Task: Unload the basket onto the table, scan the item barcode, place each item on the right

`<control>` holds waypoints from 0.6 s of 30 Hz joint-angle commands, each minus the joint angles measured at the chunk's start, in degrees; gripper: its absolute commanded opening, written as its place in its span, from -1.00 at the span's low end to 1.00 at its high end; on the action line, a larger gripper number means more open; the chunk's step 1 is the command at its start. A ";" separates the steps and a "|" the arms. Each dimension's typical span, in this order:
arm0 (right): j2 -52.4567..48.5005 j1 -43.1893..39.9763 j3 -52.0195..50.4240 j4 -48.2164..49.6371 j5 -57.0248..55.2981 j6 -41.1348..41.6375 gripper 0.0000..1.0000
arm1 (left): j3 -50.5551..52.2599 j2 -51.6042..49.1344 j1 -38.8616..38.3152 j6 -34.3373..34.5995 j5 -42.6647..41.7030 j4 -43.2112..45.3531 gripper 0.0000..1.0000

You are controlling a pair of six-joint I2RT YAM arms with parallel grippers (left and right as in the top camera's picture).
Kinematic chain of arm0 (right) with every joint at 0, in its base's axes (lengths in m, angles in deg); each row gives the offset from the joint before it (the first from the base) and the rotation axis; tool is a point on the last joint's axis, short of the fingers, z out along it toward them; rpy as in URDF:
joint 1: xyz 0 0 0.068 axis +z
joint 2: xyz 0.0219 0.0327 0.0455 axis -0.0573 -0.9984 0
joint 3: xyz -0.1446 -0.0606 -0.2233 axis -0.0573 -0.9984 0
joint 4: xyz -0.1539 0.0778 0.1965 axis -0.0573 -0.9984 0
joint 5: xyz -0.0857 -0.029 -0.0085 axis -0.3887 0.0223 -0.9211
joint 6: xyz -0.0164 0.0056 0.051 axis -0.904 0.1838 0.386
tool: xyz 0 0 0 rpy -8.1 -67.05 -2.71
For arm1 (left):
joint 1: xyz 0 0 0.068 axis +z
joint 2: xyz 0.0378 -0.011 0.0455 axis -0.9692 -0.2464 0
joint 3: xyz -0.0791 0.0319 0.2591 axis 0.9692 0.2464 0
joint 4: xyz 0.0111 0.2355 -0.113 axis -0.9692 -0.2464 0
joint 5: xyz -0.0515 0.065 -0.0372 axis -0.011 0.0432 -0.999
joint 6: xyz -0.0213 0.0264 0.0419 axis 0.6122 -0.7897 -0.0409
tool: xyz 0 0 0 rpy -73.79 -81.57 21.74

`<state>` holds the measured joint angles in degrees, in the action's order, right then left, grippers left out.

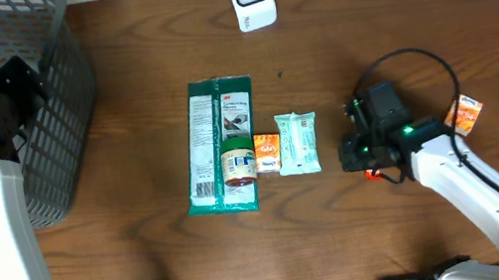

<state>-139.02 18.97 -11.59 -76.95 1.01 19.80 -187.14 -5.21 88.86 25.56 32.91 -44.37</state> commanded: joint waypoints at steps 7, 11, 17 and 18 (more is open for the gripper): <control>-0.04 -6.05 1.31 -1.90 0.92 -3.37 -0.75 | -0.35 0.07 0.31 -0.55 0.72 -0.02 0.85; -0.04 -6.16 1.31 -1.79 0.90 -3.43 -0.75 | -0.35 0.07 0.31 -0.55 0.72 -0.04 0.85; -0.04 -6.38 1.31 -1.29 0.46 -6.08 -0.74 | -0.35 0.07 0.31 -0.55 0.72 -0.02 0.85; -0.04 -6.49 1.31 -1.18 0.46 -6.43 -0.73 | -0.35 0.07 0.31 -0.55 0.72 -0.02 0.85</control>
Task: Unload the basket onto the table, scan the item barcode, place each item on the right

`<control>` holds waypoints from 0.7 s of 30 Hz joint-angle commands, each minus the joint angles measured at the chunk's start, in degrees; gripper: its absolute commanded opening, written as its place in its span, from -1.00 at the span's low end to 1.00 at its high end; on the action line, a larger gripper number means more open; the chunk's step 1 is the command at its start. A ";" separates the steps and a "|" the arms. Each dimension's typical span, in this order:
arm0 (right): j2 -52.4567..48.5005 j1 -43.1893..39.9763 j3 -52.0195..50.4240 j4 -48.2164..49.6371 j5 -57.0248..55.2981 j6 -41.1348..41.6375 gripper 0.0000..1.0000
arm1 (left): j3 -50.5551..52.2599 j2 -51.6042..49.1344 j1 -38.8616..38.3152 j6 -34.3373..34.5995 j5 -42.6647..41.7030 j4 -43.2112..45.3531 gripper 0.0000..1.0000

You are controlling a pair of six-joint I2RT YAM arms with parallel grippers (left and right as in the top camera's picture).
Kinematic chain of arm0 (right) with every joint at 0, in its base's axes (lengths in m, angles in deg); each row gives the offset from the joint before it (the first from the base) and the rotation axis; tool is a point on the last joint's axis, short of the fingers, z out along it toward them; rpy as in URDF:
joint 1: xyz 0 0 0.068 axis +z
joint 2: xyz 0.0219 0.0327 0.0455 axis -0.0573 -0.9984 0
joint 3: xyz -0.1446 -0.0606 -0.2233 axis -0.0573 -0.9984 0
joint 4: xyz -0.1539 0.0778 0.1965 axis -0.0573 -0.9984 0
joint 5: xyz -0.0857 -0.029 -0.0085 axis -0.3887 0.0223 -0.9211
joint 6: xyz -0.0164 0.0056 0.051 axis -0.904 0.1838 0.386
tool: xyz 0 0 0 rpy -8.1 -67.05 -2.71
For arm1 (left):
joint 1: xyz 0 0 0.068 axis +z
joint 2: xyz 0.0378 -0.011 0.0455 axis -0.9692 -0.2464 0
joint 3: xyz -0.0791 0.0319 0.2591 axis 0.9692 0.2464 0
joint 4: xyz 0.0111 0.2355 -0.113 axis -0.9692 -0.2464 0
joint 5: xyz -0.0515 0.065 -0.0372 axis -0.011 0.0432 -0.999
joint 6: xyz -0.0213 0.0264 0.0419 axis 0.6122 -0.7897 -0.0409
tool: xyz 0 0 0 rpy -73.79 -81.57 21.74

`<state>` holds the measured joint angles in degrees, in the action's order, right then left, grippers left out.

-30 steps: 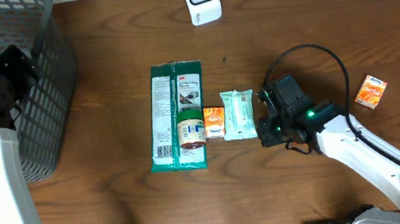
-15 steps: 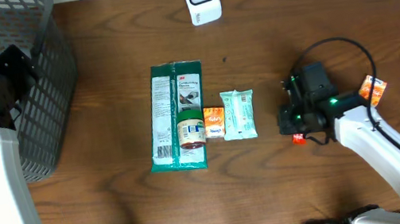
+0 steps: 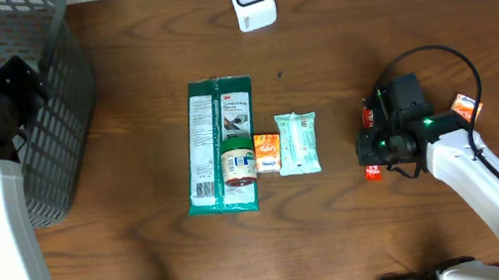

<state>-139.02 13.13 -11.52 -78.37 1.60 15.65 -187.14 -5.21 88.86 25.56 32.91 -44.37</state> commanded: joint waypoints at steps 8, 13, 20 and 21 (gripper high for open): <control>-0.04 -2.34 1.25 2.64 1.88 -2.21 -0.71 | -0.35 0.07 0.31 -0.55 0.72 -0.04 0.85; -0.07 -2.36 1.25 2.60 1.84 -2.25 -0.70 | -0.35 0.07 0.31 -0.55 0.72 -0.02 0.85; -0.04 -2.36 1.25 2.60 2.01 -2.25 -0.67 | -0.35 0.07 0.31 -0.55 0.72 -0.02 0.85; -0.07 -2.40 1.25 2.64 2.56 -2.29 -0.67 | -0.35 0.07 0.31 -0.55 0.72 -0.02 0.85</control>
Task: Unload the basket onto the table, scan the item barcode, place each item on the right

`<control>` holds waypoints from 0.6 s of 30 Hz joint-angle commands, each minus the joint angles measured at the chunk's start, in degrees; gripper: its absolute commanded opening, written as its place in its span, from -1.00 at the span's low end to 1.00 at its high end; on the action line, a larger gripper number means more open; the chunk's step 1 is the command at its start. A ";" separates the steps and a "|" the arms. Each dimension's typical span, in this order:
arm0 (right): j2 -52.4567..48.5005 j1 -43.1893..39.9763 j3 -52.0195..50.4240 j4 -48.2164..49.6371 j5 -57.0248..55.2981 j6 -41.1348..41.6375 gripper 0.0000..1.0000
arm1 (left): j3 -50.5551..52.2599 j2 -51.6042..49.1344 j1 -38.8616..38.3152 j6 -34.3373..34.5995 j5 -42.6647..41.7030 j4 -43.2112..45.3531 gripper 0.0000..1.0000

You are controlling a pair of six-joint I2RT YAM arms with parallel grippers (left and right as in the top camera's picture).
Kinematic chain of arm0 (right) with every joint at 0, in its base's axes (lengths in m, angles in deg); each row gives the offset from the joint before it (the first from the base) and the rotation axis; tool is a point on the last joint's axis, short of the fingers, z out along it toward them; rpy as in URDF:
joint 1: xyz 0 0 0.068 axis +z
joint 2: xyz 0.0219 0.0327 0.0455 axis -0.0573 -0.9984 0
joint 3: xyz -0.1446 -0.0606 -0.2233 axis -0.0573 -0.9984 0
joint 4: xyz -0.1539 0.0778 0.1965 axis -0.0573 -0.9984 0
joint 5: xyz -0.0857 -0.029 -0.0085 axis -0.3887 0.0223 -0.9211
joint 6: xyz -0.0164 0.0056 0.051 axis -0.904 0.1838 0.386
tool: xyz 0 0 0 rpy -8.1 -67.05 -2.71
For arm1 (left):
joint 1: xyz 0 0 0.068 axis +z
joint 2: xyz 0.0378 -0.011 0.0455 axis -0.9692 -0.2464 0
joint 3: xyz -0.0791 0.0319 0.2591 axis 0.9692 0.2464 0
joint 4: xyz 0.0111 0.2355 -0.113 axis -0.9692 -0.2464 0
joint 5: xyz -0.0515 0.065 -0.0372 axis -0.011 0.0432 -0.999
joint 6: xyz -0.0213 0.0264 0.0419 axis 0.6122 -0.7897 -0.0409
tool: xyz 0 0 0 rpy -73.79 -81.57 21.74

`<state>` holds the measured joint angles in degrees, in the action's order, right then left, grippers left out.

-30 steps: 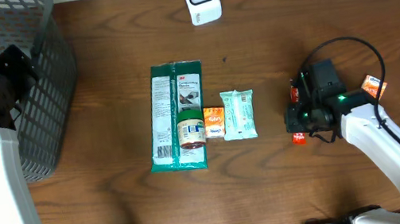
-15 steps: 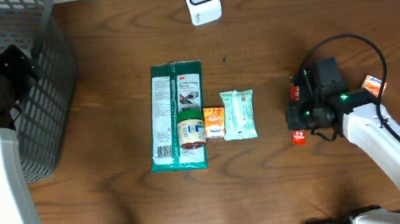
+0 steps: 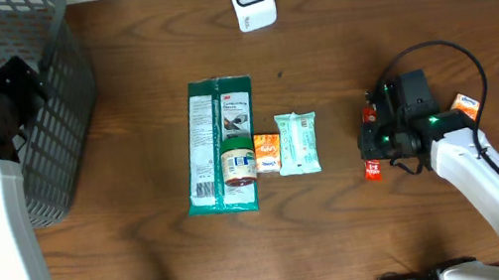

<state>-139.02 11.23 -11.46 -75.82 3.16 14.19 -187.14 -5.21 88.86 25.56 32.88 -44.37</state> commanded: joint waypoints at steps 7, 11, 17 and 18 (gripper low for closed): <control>-0.04 -3.50 5.33 -1.77 14.03 -2.75 -0.75 | -0.35 0.07 0.31 -0.55 0.74 -0.02 0.85; -0.04 -5.62 12.66 -9.14 14.91 -3.30 -0.82 | -0.35 0.07 0.31 -0.55 0.74 -0.02 0.85; -0.04 -6.03 19.76 -15.56 14.88 -6.80 -0.83 | -0.35 0.07 0.31 -0.55 0.74 -0.02 0.85; -0.04 -6.03 19.74 -15.56 14.86 -6.82 -0.82 | -0.35 0.07 0.31 -0.55 0.74 -0.04 0.85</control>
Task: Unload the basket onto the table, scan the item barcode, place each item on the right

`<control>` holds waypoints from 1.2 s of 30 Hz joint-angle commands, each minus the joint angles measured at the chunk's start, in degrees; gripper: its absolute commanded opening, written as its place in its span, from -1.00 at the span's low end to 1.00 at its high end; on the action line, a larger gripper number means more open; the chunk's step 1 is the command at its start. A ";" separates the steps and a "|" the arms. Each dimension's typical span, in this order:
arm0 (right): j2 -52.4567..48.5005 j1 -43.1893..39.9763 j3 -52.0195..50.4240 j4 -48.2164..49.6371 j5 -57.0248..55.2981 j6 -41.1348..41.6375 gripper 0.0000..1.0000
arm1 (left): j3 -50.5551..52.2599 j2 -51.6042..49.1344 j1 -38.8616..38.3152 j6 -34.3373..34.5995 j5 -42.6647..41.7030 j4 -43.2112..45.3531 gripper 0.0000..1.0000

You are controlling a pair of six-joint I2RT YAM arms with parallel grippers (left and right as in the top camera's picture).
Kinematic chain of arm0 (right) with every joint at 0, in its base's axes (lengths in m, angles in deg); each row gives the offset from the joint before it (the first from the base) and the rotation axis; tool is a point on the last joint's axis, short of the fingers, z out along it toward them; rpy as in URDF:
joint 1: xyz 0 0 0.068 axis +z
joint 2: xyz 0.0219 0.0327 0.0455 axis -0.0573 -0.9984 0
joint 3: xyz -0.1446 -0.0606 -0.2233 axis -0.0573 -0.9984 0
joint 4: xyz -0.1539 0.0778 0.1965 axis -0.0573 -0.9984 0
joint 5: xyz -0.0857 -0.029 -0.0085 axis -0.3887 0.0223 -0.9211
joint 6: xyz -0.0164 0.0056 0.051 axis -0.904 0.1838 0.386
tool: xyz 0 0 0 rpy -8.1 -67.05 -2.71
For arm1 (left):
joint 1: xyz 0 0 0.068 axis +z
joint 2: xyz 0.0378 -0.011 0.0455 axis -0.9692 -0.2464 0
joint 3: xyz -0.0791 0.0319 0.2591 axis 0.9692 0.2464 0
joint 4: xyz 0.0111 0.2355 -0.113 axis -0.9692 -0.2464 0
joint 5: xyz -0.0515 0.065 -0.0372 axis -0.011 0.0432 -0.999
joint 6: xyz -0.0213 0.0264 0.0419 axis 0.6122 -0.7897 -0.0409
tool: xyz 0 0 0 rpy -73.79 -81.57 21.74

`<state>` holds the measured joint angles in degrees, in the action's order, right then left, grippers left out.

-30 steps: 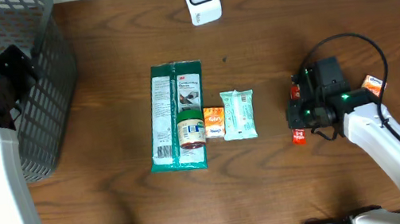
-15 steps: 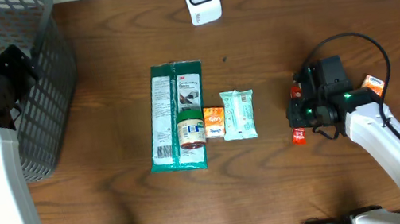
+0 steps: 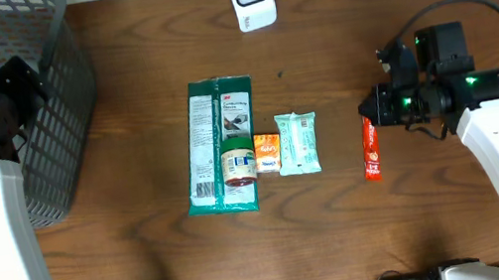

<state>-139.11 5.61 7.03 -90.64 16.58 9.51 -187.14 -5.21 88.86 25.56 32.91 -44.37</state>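
A white barcode scanner stands at the table's far edge. A red stick packet (image 3: 370, 149) lies flat right of centre and shows along its whole length. My right gripper (image 3: 377, 105) hovers at the packet's far end; from overhead I cannot tell whether its fingers are open or touch the packet. A long green 3M pack (image 3: 218, 143) lies at centre with a small jar (image 3: 239, 163) on it. Beside them are a small orange packet (image 3: 267, 152) and a pale green wipes pack (image 3: 297, 142). My left gripper (image 3: 16, 81) sits over the basket, state unclear.
A dark wire basket (image 3: 54, 111) fills the far left corner. The right arm's black cable loops over the table's right side. The left arm's white link runs down the left edge.
The right gripper has moved away from above the red packet's middle to its far end, and the arm now sits further back and right. The packet lies in the same spot, now fully uncovered.
The right gripper first covered most of the red packet, showing only its near tip. It then stood slightly further right twice, with both packet ends showing. Now it is off the packet, which has not shifted. An orange item by the right arm is now hidden. The left arm stayed still.
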 commanded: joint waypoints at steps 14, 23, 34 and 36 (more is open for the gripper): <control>0.02 -0.39 0.66 -1.92 1.03 -2.14 -0.82 | -0.35 0.07 0.31 -0.55 0.72 -0.02 0.85; 0.02 -0.35 0.33 -2.89 -1.18 -2.12 -0.81 | -0.35 0.07 0.31 -0.55 0.72 -0.04 0.85; -0.02 0.87 -6.49 -0.70 -1.18 -1.38 -0.96 | -0.35 0.07 0.31 -0.55 0.72 -0.02 0.85; -0.07 2.05 -9.70 1.77 -1.18 -0.31 -0.96 | -0.35 0.07 0.31 -0.55 0.72 -0.04 0.85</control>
<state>-139.11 6.12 1.31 -90.66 15.48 8.26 -187.14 -5.21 88.86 25.56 32.88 -44.37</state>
